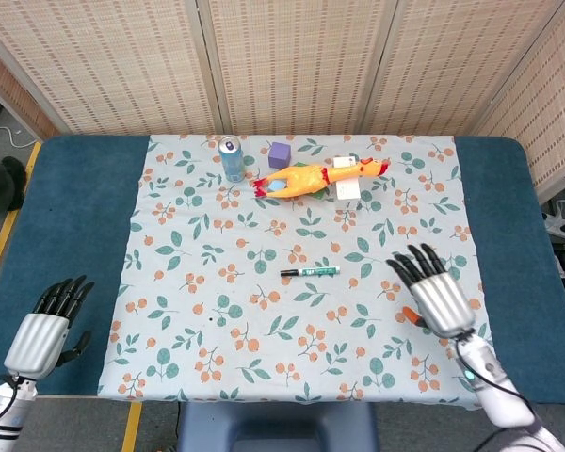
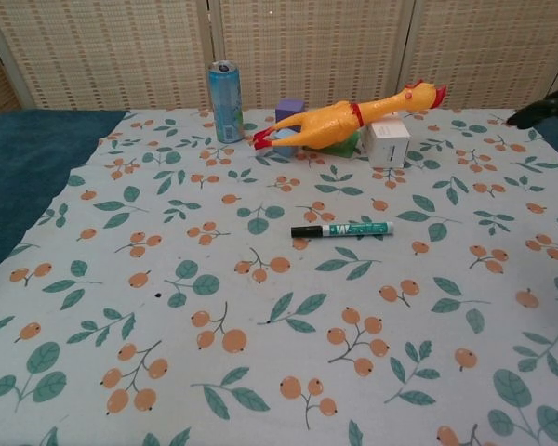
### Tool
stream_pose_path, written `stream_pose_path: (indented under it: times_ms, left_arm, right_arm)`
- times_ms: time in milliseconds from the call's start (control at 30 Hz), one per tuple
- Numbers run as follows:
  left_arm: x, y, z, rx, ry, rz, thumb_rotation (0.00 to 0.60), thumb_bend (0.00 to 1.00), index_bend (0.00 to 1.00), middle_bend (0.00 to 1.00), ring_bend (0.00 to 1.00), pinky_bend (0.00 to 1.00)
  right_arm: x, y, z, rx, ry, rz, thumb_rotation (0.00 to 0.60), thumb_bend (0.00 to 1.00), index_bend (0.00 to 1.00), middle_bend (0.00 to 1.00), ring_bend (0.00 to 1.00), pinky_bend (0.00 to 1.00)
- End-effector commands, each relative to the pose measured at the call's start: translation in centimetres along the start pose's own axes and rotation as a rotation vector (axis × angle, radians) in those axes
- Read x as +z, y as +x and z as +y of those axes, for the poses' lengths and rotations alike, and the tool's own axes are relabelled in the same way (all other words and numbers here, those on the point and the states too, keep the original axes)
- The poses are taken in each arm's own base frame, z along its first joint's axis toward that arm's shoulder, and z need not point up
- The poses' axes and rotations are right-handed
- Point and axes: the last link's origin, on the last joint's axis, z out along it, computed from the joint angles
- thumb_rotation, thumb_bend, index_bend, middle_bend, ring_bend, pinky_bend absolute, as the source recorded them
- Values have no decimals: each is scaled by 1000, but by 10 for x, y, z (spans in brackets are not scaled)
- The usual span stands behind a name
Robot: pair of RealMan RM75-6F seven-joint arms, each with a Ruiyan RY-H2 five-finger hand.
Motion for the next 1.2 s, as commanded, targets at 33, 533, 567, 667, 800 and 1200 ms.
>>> stream_pose_path:
  times_ms: [33, 533, 567, 667, 800, 1200]
  left_arm:
    - [0, 0, -3, 3, 14, -8, 600, 393, 0, 0, 0, 95]
    - [0, 4, -9, -8, 36, -17, 600, 394, 0, 0, 0, 97]
    - [0, 4, -9, -9, 37, -19, 600, 394, 0, 0, 0, 97]
    - [0, 4, -9, -11, 38, -20, 600, 395, 0, 0, 0, 97]
    - [0, 5, -11, -13, 42, -17, 600, 398, 0, 0, 0, 98]
    - [2, 3, -11, -13, 46, -24, 600, 400, 0, 0, 0, 98]
  right_arm:
    - [73, -12, -44, -57, 61, 17, 600, 139, 327, 292, 0, 0]
    - [146, -55, -102, -125, 19, -41, 600, 192, 417, 353, 0, 0]
    - [148, -57, -105, -138, 19, -46, 600, 194, 424, 358, 0, 0]
    - [152, -62, -110, -174, 13, -62, 600, 200, 441, 369, 0, 0]
    - [154, -68, -110, -205, 1, -80, 600, 207, 444, 371, 0, 0]
    - [157, -80, -110, -227, -17, -120, 600, 211, 476, 392, 19, 0]
